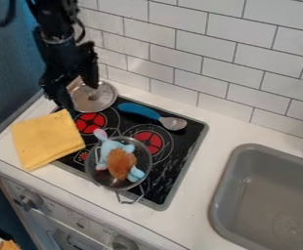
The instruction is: Move the silver lid to the left side of the stove
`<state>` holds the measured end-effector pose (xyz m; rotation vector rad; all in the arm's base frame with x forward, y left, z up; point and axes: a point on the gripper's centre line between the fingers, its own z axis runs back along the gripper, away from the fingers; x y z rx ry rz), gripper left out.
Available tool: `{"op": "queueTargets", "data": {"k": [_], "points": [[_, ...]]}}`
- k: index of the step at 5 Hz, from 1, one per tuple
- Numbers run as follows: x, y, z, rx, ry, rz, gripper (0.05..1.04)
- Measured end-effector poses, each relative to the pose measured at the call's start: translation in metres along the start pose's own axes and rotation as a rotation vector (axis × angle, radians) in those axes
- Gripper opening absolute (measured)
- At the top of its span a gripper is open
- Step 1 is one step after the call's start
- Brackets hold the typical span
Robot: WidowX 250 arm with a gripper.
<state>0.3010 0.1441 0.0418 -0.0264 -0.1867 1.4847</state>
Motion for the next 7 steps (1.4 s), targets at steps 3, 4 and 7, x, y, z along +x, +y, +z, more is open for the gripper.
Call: {"op": "queueTargets", "data": {"k": [3, 4, 7], "points": [[0.038, -0.044, -0.060, 0.038, -0.095, -0.012, 0.999], [0.034, -0.058, -0.072, 0.053, -0.118, -0.042, 0.999], [0.046, -0.080, -0.103, 0.096, -0.153, -0.031, 0.958]]}}
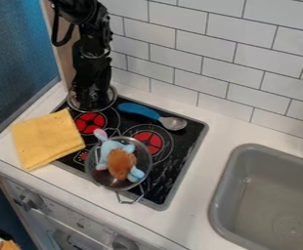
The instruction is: Move the silver lid to the left side of the stove
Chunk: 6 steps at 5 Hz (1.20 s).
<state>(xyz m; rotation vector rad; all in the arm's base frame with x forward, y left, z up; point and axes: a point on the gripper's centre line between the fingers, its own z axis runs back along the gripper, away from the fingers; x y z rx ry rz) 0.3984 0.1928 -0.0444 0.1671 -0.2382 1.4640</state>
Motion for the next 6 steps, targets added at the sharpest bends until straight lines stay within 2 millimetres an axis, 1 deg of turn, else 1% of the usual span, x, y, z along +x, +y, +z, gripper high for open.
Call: {"op": "queueTargets", "data": {"k": [2, 3, 4, 5, 6], "points": [[-0.003, 0.000, 0.000, -0.012, 0.013, 0.010, 0.389], [-0.006, 0.004, 0.001, -0.013, 0.016, 0.010, 0.275], [-0.008, 0.009, 0.002, -0.004, 0.017, 0.019, 0.275], [-0.012, 0.014, 0.010, -0.015, 0.026, 0.019, 0.275], [-0.009, 0.016, 0.034, -0.058, 0.023, 0.027, 0.275]]}}
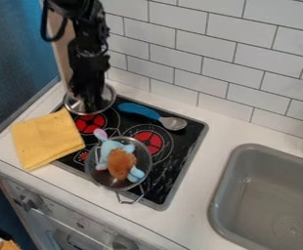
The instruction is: Move the silver lid to the left side of the stove
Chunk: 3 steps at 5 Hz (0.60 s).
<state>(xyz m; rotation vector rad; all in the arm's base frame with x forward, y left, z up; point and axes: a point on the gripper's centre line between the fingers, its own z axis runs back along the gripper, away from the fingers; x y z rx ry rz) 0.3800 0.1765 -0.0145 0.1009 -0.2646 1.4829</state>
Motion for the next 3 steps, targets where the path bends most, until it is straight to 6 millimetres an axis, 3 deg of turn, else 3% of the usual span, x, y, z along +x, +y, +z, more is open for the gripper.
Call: {"op": "queueTargets", "data": {"k": [2, 3], "points": [[-0.022, 0.010, 0.067, -0.140, 0.056, -0.021, 0.275], [-0.071, 0.015, 0.083, -0.160, 0.161, -0.128, 0.275]]}}
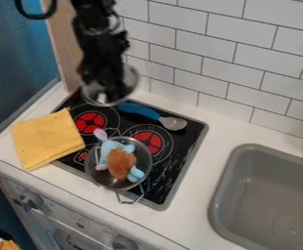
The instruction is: Move the silver lid to the left side of the stove
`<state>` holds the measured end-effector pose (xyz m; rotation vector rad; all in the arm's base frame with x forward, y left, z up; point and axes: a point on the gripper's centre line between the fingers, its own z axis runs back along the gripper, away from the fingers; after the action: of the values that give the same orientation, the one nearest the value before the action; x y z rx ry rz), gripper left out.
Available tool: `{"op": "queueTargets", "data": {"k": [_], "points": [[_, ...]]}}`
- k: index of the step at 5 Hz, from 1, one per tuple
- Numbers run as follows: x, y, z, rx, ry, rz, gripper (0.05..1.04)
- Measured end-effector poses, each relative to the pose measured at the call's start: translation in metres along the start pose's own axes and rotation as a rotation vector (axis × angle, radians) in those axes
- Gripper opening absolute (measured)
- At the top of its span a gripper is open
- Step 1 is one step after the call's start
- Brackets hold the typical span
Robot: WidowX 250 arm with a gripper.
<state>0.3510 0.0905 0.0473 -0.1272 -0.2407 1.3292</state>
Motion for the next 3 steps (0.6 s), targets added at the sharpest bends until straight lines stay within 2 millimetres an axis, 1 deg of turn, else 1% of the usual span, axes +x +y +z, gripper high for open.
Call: {"op": "queueTargets", "data": {"k": [1, 2, 3], "points": [[-0.048, -0.001, -0.001, 0.008, 0.045, -0.119, 0.275], [-0.085, -0.013, -0.003, -0.009, 0.072, -0.209, 0.275], [-0.109, -0.016, -0.026, 0.036, 0.109, -0.270, 0.275]]}}
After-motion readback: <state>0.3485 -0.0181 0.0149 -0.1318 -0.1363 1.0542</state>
